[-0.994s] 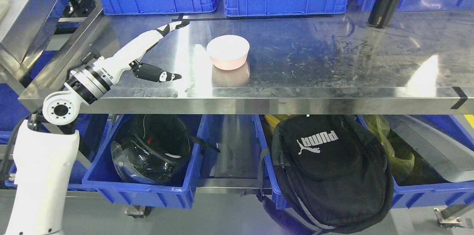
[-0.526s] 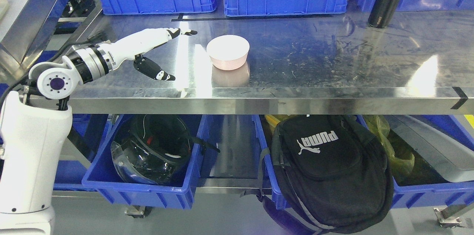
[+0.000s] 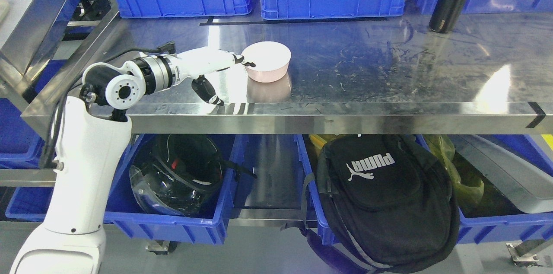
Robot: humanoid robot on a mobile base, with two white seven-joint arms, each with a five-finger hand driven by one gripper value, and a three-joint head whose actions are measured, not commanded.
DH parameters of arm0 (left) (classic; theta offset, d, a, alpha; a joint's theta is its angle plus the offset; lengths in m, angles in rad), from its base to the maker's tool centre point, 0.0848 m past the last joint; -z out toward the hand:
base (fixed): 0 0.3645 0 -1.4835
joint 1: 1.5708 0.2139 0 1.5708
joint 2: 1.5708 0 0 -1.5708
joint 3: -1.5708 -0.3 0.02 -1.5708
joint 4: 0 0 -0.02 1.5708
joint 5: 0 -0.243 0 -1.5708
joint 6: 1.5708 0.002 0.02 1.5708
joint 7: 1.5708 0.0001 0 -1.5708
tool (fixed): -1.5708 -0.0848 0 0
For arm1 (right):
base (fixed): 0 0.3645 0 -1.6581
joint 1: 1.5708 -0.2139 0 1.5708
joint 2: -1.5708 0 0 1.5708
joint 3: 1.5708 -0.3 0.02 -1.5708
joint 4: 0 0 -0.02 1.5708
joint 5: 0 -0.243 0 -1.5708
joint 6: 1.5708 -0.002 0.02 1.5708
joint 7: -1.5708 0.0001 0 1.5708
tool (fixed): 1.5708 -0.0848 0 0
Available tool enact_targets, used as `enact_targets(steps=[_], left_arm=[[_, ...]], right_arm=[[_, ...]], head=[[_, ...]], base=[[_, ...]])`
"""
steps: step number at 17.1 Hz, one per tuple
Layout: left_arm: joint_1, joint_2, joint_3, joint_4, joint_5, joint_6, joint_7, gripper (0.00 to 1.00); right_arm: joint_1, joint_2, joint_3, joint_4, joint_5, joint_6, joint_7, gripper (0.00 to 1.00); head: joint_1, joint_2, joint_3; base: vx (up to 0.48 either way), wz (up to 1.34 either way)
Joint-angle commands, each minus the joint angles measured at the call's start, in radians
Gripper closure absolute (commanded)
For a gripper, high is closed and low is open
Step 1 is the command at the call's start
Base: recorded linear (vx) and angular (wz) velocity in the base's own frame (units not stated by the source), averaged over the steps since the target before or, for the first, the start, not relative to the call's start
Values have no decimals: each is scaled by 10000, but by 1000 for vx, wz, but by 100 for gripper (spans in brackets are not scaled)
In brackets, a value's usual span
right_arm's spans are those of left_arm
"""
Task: Stack pink IKEA bowl on shelf middle layer
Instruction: 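Close the left hand fingers around the pink bowl's rim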
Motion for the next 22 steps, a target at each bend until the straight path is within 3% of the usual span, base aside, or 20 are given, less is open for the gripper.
enact_targets(steps=[1,6,11,22], left_arm=[[-788,-1448,-535,104,-1087,-91,-43,6],[-1249,-2137,-412,840,-1731,-91,294,11],[-1235,-2093,-427,1591,-2437,-91,294,12],[-1281,-1909,-427,1868,-3311,-91,-166,35]], right_arm=[[230,-175,0,-175,0,7,4,0],[230,-175,0,-175,0,7,4,0],[230,-175,0,-175,0,7,4,0],[230,-175,0,-175,0,7,4,0]], head=[[0,0,0],[0,0,0],[0,0,0],[0,-2,0]], base=[[1,71],[-9,74],[24,-112],[16,-70]])
